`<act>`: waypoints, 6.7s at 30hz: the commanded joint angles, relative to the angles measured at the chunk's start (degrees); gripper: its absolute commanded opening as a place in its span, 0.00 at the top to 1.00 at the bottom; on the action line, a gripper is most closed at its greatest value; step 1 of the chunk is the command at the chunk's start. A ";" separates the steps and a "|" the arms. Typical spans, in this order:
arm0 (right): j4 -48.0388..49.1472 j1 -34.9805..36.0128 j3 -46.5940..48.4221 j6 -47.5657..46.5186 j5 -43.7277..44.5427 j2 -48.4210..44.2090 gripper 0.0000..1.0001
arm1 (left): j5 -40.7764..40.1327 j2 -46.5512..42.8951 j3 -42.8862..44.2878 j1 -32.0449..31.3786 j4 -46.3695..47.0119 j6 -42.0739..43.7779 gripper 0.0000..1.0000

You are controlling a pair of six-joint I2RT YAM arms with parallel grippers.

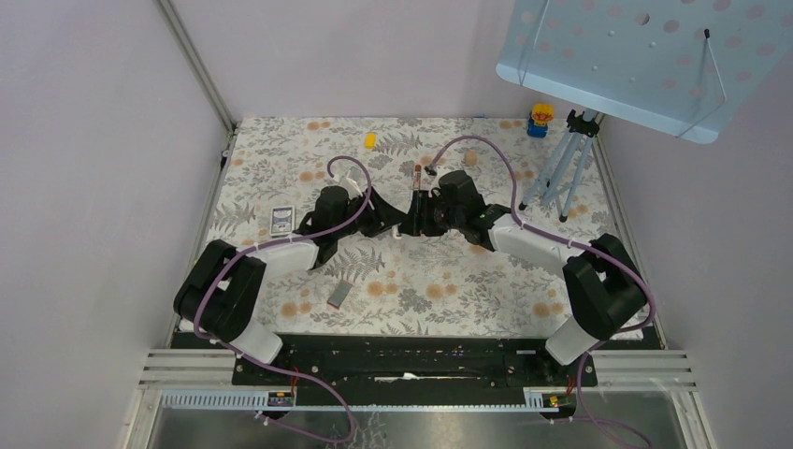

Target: Unload the staples from the stapler

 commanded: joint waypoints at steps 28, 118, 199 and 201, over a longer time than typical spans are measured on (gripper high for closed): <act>-0.95 0.67 -3.75 -0.30 4.82 -6.17 1.00 | -7.34 -13.34 0.45 -0.68 -8.43 12.30 0.01; -5.78 -8.43 -1.02 4.53 -13.31 -3.74 1.00 | -22.94 4.13 4.88 -7.95 -1.67 29.20 0.28; -27.54 -13.33 10.03 15.99 -15.68 -6.01 1.00 | -40.47 -11.17 -23.86 -31.04 43.48 79.37 0.01; -27.82 -13.33 9.80 16.20 -16.97 -6.56 1.00 | -42.36 -7.29 -22.39 -33.79 46.88 86.39 0.01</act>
